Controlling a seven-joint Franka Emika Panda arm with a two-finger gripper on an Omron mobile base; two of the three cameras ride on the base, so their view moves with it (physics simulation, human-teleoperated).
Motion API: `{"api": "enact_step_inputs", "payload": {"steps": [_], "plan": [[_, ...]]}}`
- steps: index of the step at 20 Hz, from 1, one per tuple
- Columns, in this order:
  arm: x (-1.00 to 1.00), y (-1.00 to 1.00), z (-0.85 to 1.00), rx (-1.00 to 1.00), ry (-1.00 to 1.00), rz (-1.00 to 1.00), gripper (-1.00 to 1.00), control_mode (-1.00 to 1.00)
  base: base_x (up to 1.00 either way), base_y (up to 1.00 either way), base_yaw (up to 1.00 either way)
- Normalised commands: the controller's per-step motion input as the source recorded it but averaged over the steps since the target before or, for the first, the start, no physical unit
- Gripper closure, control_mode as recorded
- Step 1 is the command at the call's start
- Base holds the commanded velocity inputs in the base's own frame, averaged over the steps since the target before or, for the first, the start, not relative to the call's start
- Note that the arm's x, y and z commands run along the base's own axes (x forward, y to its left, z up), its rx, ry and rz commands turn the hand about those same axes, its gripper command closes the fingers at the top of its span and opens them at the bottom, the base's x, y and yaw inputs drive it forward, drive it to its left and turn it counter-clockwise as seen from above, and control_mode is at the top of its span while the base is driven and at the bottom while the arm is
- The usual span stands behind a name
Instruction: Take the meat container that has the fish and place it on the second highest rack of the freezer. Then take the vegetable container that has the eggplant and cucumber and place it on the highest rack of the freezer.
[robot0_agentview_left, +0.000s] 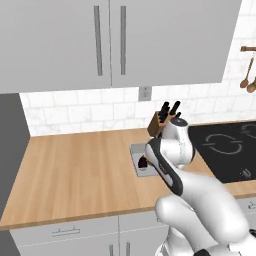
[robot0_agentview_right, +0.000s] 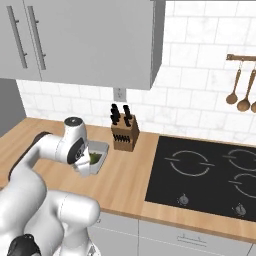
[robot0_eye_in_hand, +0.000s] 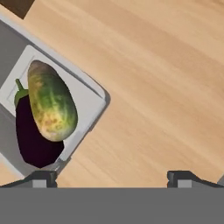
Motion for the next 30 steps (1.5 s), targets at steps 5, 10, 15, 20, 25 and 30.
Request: {"api": "enact_step_inputs", "payload": {"steps": [5, 10, 15, 20, 25, 30], "plan": [[0.28, 0.05, -0.15, 0.00, 0.00, 0.00, -1.00, -1.00, 0.00, 0.00, 0.00], [0.08, 0.06, -0.29, 0.00, 0.00, 0.00, -1.00, -1.00, 0.00, 0.00, 0.00], [0.08, 0.03, -0.38, 0.00, 0.02, 0.00, -1.00, -1.00, 0.00, 0.00, 0.00], [0.08, 0.01, -0.32, 0.00, 0.01, 0.00, -1.00, -1.00, 0.00, 0.00, 0.00], [0.07, 0.01, -0.28, 0.00, 0.02, 0.00, -1.00, -1.00, 0.00, 0.00, 0.00], [0.00, 0.10, -0.23, 0.00, 0.10, 0.00, 1.00, -1.00, 0.00, 0.00, 0.00]]}}
